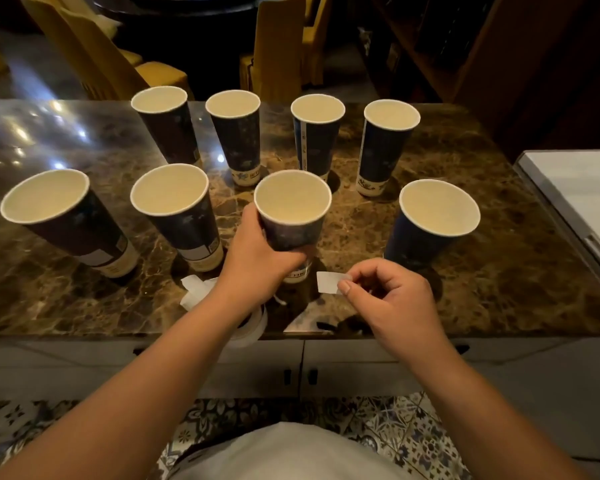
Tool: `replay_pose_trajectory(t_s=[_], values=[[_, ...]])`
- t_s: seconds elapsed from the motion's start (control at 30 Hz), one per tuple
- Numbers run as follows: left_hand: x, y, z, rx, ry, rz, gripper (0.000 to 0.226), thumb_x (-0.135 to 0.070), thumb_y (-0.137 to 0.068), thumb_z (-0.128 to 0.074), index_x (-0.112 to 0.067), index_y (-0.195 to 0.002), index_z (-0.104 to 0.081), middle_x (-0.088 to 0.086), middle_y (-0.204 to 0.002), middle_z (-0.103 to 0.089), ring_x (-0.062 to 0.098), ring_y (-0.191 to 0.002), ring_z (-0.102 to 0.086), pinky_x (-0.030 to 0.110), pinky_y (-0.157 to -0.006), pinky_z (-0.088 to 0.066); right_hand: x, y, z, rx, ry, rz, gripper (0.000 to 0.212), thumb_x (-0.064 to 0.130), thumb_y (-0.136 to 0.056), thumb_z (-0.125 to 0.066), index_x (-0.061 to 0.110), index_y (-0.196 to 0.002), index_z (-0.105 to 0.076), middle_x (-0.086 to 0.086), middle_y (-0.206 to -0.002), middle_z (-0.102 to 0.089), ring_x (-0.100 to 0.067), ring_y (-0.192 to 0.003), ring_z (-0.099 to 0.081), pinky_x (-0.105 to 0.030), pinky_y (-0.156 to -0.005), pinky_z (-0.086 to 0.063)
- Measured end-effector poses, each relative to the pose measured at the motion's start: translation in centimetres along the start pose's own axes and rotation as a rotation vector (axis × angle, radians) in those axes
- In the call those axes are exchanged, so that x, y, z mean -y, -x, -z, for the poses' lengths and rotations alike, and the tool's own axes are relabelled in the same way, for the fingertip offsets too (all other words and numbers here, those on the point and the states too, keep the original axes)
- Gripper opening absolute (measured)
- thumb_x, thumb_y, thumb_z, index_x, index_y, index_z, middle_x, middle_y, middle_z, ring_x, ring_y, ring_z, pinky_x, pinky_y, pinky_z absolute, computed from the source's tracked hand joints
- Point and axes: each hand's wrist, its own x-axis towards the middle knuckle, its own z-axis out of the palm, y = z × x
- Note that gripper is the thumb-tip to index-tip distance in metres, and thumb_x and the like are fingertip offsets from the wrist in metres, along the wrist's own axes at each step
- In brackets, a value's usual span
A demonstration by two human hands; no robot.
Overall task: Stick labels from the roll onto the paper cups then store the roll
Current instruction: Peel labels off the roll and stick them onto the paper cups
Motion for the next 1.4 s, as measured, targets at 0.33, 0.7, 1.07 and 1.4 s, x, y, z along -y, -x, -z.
replay_pose_trajectory(t_s=[0.33, 0.7, 1.07, 1.4], values=[[-2.3, 1.6, -1.1, 0.166, 0.518, 0.253, 0.057, -0.046, -0.080, -0.063, -0.024, -0.128, -0.042, 0.004, -0.124, -0.065, 0.017, -0.105, -0.069, 0.039, -0.091, -0.055, 2.5, -0.9, 1.0, 0.072, -0.272, -0.013, 0.015, 0.005, -0.081, -0.074, 0.018, -0.076, -0.068, 0.008, -0.069, -0.068, -0.004, -0.065, -0.060, -0.018, -0.060, -0.051], [-2.1, 3.0, -0.4, 0.366, 0.545, 0.285, 0.072, -0.030, -0.074, -0.073, -0.028, -0.136, -0.036, 0.005, -0.127, -0.063, 0.020, -0.108, -0.068, 0.036, -0.088, -0.055, 2.3, -0.1, -0.2, 0.014, -0.256, -0.093, 0.009, 0.009, -0.083, -0.073, 0.010, -0.077, -0.066, 0.005, -0.059, -0.060, -0.004, -0.056, -0.056, -0.018, -0.054, -0.049], [-1.8, 2.4, 2.3, 0.406, 0.441, 0.171, 0.077, -0.010, -0.070, -0.077, -0.033, -0.134, -0.040, 0.000, -0.126, -0.065, 0.020, -0.113, -0.066, 0.042, -0.096, -0.053, 3.4, -0.8, -1.0, 0.019, -0.156, -0.132, 0.021, 0.024, -0.079, -0.077, 0.017, -0.083, -0.058, 0.013, -0.048, -0.054, 0.001, -0.047, -0.052, -0.020, -0.053, -0.047], [-1.6, 1.0, 3.6, 0.467, 0.225, 0.098, 0.084, -0.017, -0.077, -0.081, -0.041, -0.141, -0.033, -0.016, -0.131, -0.060, 0.006, -0.122, -0.057, 0.040, -0.105, -0.047, 3.4, -2.5, -0.2, 0.216, -0.357, -0.285, 0.044, 0.025, -0.082, -0.073, 0.033, -0.121, -0.056, 0.013, -0.119, -0.066, -0.009, -0.112, -0.064, -0.034, -0.093, -0.055]])
